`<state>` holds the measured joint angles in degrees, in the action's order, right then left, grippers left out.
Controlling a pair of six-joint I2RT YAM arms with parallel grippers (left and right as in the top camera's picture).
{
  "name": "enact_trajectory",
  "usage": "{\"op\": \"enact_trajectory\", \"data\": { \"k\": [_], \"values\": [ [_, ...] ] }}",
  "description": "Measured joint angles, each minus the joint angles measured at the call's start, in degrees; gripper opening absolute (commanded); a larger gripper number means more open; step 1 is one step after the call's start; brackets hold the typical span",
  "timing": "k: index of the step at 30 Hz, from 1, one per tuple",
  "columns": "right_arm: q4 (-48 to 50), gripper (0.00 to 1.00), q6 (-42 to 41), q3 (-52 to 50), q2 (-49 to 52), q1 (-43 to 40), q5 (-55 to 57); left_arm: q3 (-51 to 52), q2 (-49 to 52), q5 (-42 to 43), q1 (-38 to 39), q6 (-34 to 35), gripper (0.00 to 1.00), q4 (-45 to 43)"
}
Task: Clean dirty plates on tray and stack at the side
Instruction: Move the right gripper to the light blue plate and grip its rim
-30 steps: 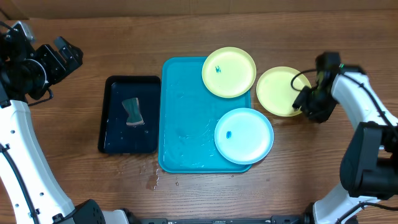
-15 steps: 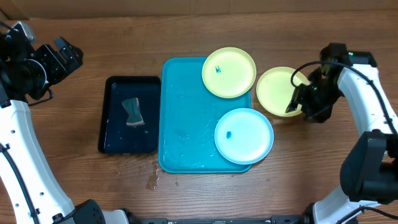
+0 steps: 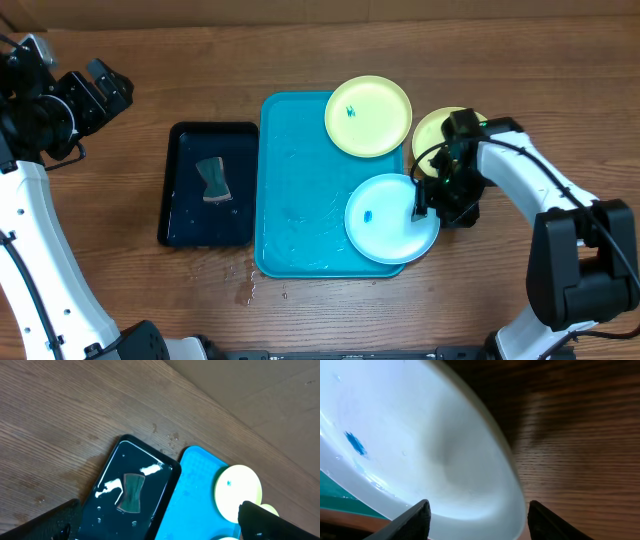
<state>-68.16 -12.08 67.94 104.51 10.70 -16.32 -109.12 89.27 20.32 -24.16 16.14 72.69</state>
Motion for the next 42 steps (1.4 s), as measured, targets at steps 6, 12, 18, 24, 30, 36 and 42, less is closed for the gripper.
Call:
{"op": "enact_trajectory", "data": {
  "k": [6,12,18,24,30,36,42],
  "values": [
    [3.30,0.61,-3.65,-0.42,0.00,3.39,-0.37,0.00,0.00,0.00,0.00,0.00,1.00,-0.02],
    [11.30,0.41,-6.01,-0.48,0.00,10.40,-4.50,0.00,0.00,0.00,0.00,0.00,1.00,-0.02],
    [19.56,0.47,-7.91,-0.48,0.00,17.79,-6.38,0.00,0.00,0.00,0.00,0.00,1.00,-0.02],
    [23.63,0.48,-10.34,-0.48,0.00,21.00,-5.97,0.00,0.00,0.00,0.00,0.00,1.00,-0.02],
    [21.88,0.43,-13.62,0.07,0.00,21.11,-1.57,0.00,0.00,0.00,0.00,0.00,1.00,-0.02],
    [14.58,0.40,-15.32,6.99,-0.04,18.82,0.96,0.00,0.00,0.00,0.00,0.00,1.00,-0.02],
    [10.12,0.39,-22.45,7.50,-0.46,18.56,7.34,0.00,0.00,0.00,0.00,0.00,1.00,0.00]
  ]
}}
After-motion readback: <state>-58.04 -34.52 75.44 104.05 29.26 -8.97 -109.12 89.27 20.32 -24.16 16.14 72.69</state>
